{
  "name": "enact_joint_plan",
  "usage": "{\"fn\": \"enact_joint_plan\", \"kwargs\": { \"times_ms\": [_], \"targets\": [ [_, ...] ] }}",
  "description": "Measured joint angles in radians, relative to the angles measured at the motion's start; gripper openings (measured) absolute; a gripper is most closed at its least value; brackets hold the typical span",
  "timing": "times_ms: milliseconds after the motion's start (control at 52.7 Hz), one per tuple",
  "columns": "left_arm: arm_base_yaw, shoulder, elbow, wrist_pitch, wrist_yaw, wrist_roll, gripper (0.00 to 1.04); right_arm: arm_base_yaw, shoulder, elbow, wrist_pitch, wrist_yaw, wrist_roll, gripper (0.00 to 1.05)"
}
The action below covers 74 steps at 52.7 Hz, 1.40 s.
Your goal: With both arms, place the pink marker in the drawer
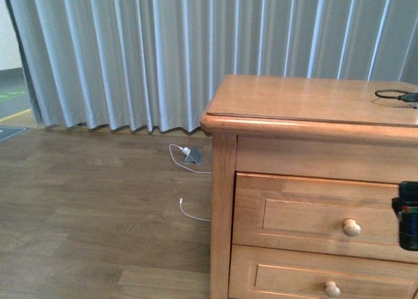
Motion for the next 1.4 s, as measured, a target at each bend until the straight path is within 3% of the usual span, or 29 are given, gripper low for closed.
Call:
{"fn": "enact_joint_plan", "kwargs": {
  "times_ms": [418,550,664,930,1082,1158,1234,1405],
  "targets": [
    [0.0,0.0,0.0,0.0,0.0,0.0,0.99,-0.117,-0.743,-0.175,-0.434,-0.154,0.0,0.96],
    [0.0,0.0,0.0,0.0,0.0,0.0,0.99,-0.185,-0.973,-0.179,-0.627,-0.243,0.0,0.96],
    [0.0,0.0,0.0,0.0,0.0,0.0,0.99,-0.293,-1.147,-0.19,-0.784,-0.337,0.029,0.96],
    [0.0,0.0,0.0,0.0,0.0,0.0,0.99,-0.323,-1.167,-0.196,-0.793,-0.347,0.061,0.96],
    [0.0,0.0,0.0,0.0,0.0,0.0,0.99,-0.308,-1.329,-0.315,-0.626,-0.34,-0.021,0.7],
    [0.0,0.0,0.0,0.0,0.001,0.0,0.99,-0.274,-1.35,-0.338,-0.617,-0.302,-0.035,0.56],
    [0.0,0.0,0.0,0.0,0.0,0.0,0.99,-0.178,-1.368,-0.365,-0.617,-0.181,-0.043,0.42],
    [0.0,0.0,0.0,0.0,0.001,0.0,0.99,-0.12,-1.396,-0.4,-0.612,-0.159,-0.05,0.13]
  ]
}}
